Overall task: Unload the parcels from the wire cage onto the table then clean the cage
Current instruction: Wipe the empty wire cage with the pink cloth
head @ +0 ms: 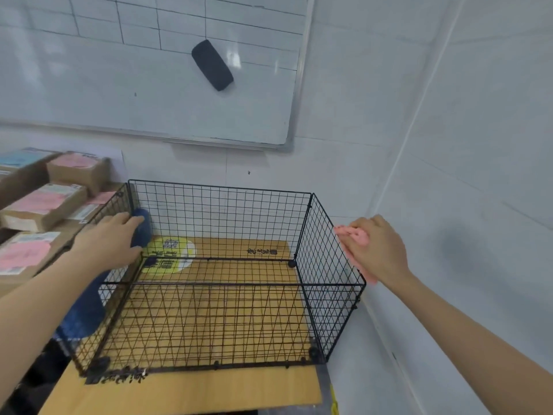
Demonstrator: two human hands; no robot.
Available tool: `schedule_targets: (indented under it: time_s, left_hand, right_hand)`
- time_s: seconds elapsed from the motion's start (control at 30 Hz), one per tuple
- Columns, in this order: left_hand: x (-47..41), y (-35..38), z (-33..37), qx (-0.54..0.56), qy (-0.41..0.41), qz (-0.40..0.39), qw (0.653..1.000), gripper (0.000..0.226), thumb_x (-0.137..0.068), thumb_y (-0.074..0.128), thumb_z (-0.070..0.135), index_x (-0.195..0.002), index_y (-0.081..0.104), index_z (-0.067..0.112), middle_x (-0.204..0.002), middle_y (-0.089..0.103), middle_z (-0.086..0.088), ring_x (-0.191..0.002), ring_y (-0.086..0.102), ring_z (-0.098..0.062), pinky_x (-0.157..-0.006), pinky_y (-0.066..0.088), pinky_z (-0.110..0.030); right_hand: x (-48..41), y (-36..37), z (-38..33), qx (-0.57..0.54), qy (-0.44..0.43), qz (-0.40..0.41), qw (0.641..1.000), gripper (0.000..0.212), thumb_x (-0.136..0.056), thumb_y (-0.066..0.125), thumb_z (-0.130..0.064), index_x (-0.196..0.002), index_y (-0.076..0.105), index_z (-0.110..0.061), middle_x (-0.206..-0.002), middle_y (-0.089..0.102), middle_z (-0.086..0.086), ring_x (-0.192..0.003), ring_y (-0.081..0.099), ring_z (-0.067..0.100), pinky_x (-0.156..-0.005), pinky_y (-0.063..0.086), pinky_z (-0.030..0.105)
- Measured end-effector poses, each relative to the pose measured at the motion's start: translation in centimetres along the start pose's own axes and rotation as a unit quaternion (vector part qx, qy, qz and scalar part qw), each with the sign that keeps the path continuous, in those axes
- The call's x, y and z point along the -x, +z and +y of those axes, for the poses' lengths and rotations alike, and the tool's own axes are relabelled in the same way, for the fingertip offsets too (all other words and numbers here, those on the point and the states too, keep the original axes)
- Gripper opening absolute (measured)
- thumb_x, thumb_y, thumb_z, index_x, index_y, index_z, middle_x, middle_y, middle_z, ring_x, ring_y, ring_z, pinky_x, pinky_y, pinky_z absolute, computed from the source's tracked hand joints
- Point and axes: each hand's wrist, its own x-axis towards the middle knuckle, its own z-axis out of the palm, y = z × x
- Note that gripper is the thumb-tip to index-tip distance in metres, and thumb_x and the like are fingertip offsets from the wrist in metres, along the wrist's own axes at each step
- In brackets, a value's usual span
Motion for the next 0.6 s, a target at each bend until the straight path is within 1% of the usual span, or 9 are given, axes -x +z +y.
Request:
schedule_targets:
  time_s: [0.07, 0.13, 0.2, 0.27, 0.37, 0.4, 0.47, 0.53, 0.6]
  left_hand:
    - [-0.7, -0.3, -0.2, -0.029, -0.001, 0.008, 1.0, 0.076, -0.084, 0.056, 0.045, -0.149, 0.022, 0.023, -0.148, 0.031, -0.004, -0.132, 0.038, -0.026, -0.1, 0.043, -0.043]
    - [-1.5, -0.4, -0.5, -0.038, -0.012, 0.002, 0.999, 0.079, -0.083, 0.057, 0.045, -0.15, 0.021, 0.023, -0.151, 0.027, -0.005, -0.134, 0.035, -0.027, -0.102, 0.041, -0.043]
    - [-2.7, -0.2, -1.3, -0.03, -0.025, 0.004, 0.999, 0.079, -0.083, 0.059, 0.043, -0.15, 0.023, 0.022, -0.153, 0.024, -0.007, -0.136, 0.033, -0.03, -0.103, 0.038, -0.046]
    - [-4.1, 0.1, -2.3, -0.009, -0.049, 0.004, 0.999, 0.077, -0.082, 0.062, 0.041, -0.148, 0.028, 0.019, -0.152, 0.025, -0.012, -0.134, 0.033, -0.035, -0.103, 0.036, -0.05]
    - [-7.4, 1.9, -5.1, 0.023, -0.095, 0.009, 0.995, 0.083, -0.071, 0.073, 0.04, -0.141, 0.035, 0.013, -0.142, 0.03, -0.025, -0.129, 0.033, -0.044, -0.101, 0.036, -0.056]
    - [-9.0, 3.0, -6.5, 0.031, -0.118, 0.008, 0.993, 0.087, -0.066, 0.076, 0.041, -0.138, 0.036, 0.012, -0.138, 0.031, -0.028, -0.126, 0.034, -0.046, -0.1, 0.037, -0.058]
    - [-12.1, 5.5, -8.8, 0.056, -0.134, -0.018, 0.989, 0.092, -0.06, 0.077, 0.045, -0.135, 0.036, 0.011, -0.131, 0.036, -0.029, -0.121, 0.037, -0.047, -0.096, 0.04, -0.059]
    - [-16.1, 8.7, -11.3, 0.08, -0.141, -0.026, 0.986, 0.095, -0.061, 0.076, 0.048, -0.135, 0.034, 0.008, -0.126, 0.04, -0.028, -0.114, 0.042, -0.048, -0.092, 0.043, -0.057]
    - [-17.8, 9.3, -11.4, 0.097, -0.132, -0.043, 0.986, 0.098, -0.063, 0.074, 0.052, -0.137, 0.033, 0.003, -0.127, 0.041, -0.026, -0.114, 0.044, -0.047, -0.092, 0.045, -0.052]
  right_hand:
    - [0.4, 1.3, 0.7, 0.049, 0.034, -0.087, 0.994, 0.024, -0.085, 0.061, -0.05, -0.096, 0.063, -0.028, -0.091, 0.051, -0.007, -0.086, 0.057, 0.014, -0.074, 0.051, 0.033]
    - [0.9, 2.4, 0.9, 0.039, 0.064, -0.122, 0.99, 0.021, -0.085, 0.06, -0.048, -0.092, 0.058, -0.028, -0.09, 0.05, -0.005, -0.084, 0.057, 0.014, -0.064, 0.048, 0.028]
    - [0.6, 3.1, 0.9, 0.028, 0.078, -0.122, 0.989, 0.016, -0.086, 0.062, -0.041, -0.09, 0.055, -0.027, -0.089, 0.05, -0.005, -0.081, 0.057, 0.014, -0.056, 0.04, 0.024]
    - [0.0, 3.2, 0.7, 0.032, 0.086, -0.132, 0.987, 0.015, -0.084, 0.064, -0.036, -0.089, 0.055, -0.026, -0.086, 0.053, -0.005, -0.078, 0.057, 0.014, -0.053, 0.035, 0.022]
    - [-0.3, 3.5, 0.6, 0.041, 0.105, -0.139, 0.984, 0.012, -0.086, 0.064, -0.033, -0.085, 0.053, -0.026, -0.081, 0.058, -0.007, -0.075, 0.057, 0.012, -0.051, 0.032, 0.019]
    - [-0.4, 3.6, 0.5, 0.042, 0.107, -0.138, 0.984, 0.013, -0.087, 0.063, -0.033, -0.083, 0.052, -0.028, -0.081, 0.061, -0.007, -0.075, 0.057, 0.011, -0.051, 0.032, 0.018]
    - [-0.5, 3.7, 0.3, 0.047, 0.112, -0.136, 0.983, 0.014, -0.086, 0.063, -0.033, -0.081, 0.05, -0.03, -0.082, 0.062, -0.008, -0.076, 0.059, 0.01, -0.053, 0.033, 0.017]
    - [-0.9, 3.8, 0.1, 0.044, 0.12, -0.136, 0.982, 0.015, -0.086, 0.064, -0.033, -0.078, 0.051, -0.032, -0.08, 0.063, -0.009, -0.076, 0.06, 0.008, -0.055, 0.037, 0.019]
    - [-1.2, 4.0, -0.1, 0.036, 0.13, -0.138, 0.981, 0.016, -0.086, 0.064, -0.032, -0.076, 0.051, -0.034, -0.079, 0.064, -0.011, -0.078, 0.06, 0.008, -0.059, 0.04, 0.023]
